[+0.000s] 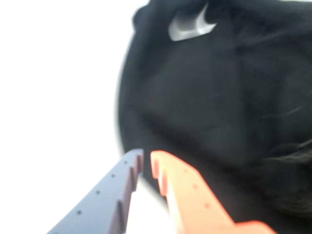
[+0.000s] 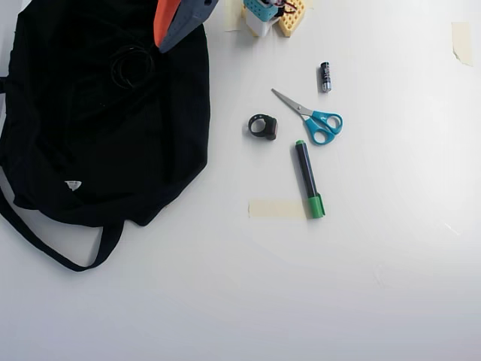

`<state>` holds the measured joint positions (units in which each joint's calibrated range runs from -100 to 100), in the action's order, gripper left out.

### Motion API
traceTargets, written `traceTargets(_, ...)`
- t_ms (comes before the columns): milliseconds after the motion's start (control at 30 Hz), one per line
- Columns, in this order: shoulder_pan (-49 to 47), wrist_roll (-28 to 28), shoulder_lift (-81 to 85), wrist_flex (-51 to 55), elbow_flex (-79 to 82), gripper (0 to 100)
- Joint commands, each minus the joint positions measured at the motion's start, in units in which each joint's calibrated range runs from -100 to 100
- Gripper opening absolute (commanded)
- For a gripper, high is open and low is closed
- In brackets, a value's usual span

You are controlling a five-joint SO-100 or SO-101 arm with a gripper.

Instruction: Put the cable into the black bag

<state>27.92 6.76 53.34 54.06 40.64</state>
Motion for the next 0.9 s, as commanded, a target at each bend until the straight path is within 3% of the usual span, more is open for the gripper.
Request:
traceTargets(0,-9.07,4.61,7.99,0.29,6.70,2)
traceTargets(133,-20.89,3.83,22.18,0.38,22.61,2)
traceTargets(267,-27.25,3.83,26.24,0.38,30.07,2)
traceTargets(600,-33.46,3.72,27.82,0.46,36.98,2)
traceTargets(867,-34.05,3.62,43.34,0.55,50.91,2)
